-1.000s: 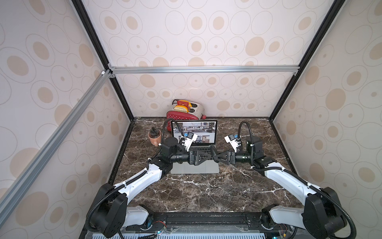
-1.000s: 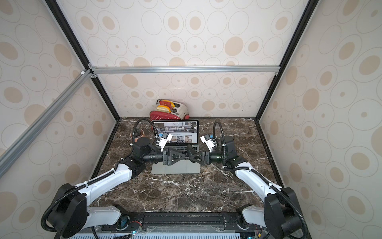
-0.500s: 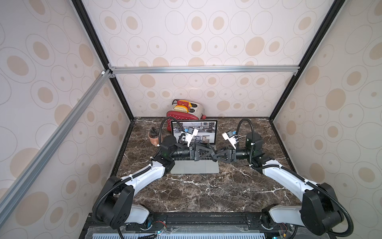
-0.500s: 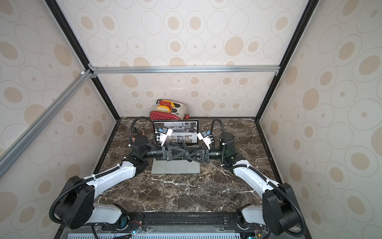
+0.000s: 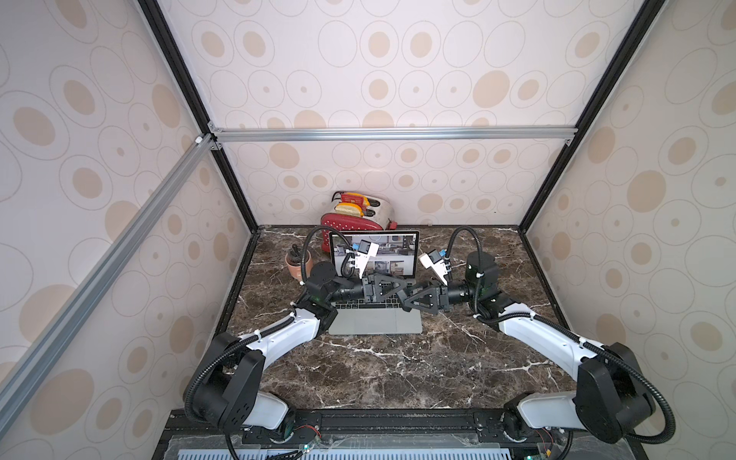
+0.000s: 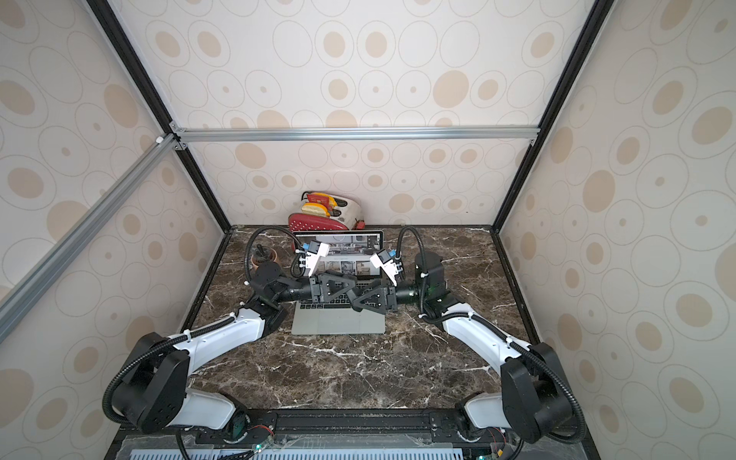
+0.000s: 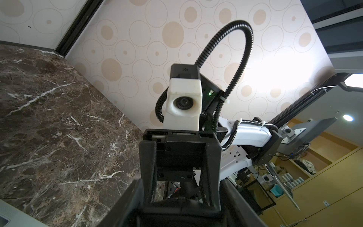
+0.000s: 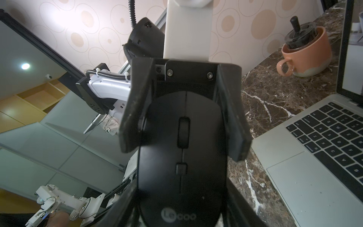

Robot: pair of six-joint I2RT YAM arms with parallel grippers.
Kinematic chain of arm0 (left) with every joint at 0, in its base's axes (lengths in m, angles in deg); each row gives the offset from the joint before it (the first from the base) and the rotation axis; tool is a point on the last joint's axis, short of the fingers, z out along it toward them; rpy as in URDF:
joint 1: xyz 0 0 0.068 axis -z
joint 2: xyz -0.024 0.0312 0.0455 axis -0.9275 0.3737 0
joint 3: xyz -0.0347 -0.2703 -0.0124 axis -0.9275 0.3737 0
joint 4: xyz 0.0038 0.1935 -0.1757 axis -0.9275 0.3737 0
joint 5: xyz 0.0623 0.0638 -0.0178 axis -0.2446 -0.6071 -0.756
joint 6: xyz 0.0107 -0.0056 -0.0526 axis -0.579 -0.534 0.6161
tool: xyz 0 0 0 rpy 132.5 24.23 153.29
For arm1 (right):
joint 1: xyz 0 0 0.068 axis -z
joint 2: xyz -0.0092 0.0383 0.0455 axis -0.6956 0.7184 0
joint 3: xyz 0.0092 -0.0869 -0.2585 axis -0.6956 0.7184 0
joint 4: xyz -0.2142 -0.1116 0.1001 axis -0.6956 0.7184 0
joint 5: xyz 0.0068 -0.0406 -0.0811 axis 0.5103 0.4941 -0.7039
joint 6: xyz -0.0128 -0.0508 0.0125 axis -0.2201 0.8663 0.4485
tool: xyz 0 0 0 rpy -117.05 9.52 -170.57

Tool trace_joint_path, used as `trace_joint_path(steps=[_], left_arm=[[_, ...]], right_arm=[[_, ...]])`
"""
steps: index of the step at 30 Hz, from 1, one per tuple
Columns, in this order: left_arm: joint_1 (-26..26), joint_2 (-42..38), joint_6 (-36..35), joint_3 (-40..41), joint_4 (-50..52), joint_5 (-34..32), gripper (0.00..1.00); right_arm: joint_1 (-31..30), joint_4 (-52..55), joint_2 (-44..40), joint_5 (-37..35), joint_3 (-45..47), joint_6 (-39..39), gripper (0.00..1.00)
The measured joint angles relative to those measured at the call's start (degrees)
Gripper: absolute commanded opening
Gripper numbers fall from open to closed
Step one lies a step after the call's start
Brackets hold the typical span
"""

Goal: Insert the wireless mouse receiver into the laptop
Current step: Pick up the mouse from the center of the board.

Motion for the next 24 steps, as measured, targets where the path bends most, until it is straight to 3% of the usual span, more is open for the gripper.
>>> trace_joint_path(steps=[3,5,7,10,13,18,24], left_arm=[[0.0,-1.0,-0.6,0.2,1.6,-0.9,0.41],[0.0,-2.0,-1.2,0.4,3.2,-1.4,0.27],[0.0,-3.1,-2.1,0.4,5.7,-2.3,0.01],[0.0,-5.7,-4.3,0.5,12.4,-5.0,0.0],[0.1,-9.3,-6.4,0.9,21.6,-11.3,0.0],[0.1,-14.7,-4.7,1.8,36.0,-27.3,0.0],[2.7,-15.9,8.5,3.9,49.4,-46.1,0.0]], right_arm=[[-0.2,0.0,0.4,0.2,-0.4,-0.1,0.26],[-0.3,0.0,0.7,0.5,-0.7,-0.1,0.43],[-0.5,0.2,1.0,0.9,-0.9,0.0,0.64],[-0.7,3.0,1.5,0.5,-2.2,1.4,0.83],[0.1,7.3,1.6,-0.9,-3.4,4.0,0.93],[1.6,12.1,0.6,-5.8,-2.4,7.0,0.97],[-2.1,9.7,-3.5,-19.9,4.2,7.6,0.98]])
